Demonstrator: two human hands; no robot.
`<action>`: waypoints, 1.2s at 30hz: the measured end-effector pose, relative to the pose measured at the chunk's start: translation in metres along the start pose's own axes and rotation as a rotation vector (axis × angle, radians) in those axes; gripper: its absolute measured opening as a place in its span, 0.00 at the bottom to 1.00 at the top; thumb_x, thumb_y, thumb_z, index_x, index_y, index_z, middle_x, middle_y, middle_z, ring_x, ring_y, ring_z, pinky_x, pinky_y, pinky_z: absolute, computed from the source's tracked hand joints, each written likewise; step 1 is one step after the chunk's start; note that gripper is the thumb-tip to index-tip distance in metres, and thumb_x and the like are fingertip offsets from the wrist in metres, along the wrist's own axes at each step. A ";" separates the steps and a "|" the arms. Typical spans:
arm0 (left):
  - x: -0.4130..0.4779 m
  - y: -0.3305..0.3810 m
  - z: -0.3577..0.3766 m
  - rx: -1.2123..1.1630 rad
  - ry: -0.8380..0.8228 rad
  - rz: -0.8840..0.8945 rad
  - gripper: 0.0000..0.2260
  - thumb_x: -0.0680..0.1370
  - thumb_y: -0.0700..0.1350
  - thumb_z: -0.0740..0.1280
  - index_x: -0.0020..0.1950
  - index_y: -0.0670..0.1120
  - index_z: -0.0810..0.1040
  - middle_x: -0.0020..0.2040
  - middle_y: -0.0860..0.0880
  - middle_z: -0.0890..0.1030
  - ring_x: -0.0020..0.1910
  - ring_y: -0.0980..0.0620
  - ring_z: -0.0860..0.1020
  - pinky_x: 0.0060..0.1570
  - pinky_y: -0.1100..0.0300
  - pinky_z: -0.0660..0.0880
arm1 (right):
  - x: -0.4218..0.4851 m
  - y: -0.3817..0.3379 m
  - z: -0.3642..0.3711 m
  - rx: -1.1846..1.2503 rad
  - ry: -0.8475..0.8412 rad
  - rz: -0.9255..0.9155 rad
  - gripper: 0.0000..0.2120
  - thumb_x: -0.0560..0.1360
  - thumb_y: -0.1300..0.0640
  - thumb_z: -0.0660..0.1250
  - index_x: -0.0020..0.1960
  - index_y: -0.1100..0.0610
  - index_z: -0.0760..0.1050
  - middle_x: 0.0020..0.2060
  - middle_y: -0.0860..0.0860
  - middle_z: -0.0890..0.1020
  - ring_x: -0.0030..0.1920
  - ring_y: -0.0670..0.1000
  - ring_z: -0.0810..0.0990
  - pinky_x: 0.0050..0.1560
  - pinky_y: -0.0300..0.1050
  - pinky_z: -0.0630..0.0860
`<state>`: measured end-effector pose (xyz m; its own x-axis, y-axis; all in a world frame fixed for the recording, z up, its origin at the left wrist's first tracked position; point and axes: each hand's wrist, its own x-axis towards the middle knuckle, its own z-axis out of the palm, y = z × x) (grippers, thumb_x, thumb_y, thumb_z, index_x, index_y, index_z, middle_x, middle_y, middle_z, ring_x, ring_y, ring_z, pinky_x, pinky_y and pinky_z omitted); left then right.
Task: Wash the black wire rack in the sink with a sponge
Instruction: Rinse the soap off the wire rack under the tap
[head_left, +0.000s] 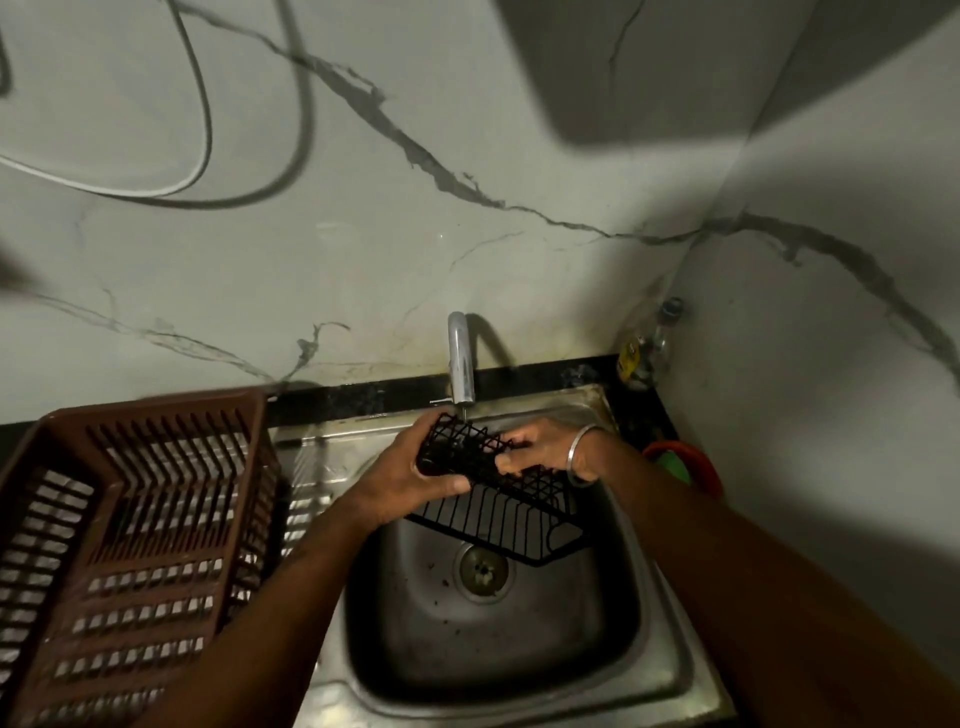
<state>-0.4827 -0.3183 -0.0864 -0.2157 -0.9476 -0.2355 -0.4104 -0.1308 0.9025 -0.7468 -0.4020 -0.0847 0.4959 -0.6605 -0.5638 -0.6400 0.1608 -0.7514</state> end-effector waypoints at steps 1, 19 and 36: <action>0.003 -0.001 0.000 -0.005 0.039 0.002 0.43 0.65 0.61 0.84 0.77 0.69 0.69 0.72 0.60 0.78 0.72 0.57 0.76 0.71 0.45 0.76 | 0.002 -0.002 -0.001 0.004 0.010 -0.001 0.21 0.73 0.42 0.78 0.63 0.47 0.84 0.54 0.46 0.88 0.60 0.50 0.84 0.72 0.53 0.74; 0.023 0.012 0.027 -0.070 0.311 -0.208 0.20 0.75 0.67 0.74 0.63 0.61 0.79 0.54 0.60 0.85 0.57 0.57 0.83 0.61 0.52 0.79 | 0.025 -0.049 0.044 -0.008 0.323 -0.220 0.22 0.84 0.41 0.57 0.62 0.53 0.83 0.56 0.54 0.86 0.56 0.53 0.83 0.60 0.51 0.78; 0.021 0.045 0.036 -0.619 0.214 -0.541 0.37 0.77 0.77 0.55 0.58 0.48 0.86 0.50 0.44 0.89 0.47 0.46 0.87 0.40 0.52 0.82 | 0.034 -0.028 0.079 0.963 0.257 0.093 0.08 0.84 0.59 0.65 0.57 0.62 0.81 0.46 0.61 0.87 0.42 0.57 0.87 0.41 0.45 0.85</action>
<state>-0.5382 -0.3338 -0.0637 0.0684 -0.7352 -0.6744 0.1639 -0.6586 0.7345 -0.6660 -0.3710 -0.1096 0.2532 -0.7352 -0.6288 0.1350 0.6705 -0.7296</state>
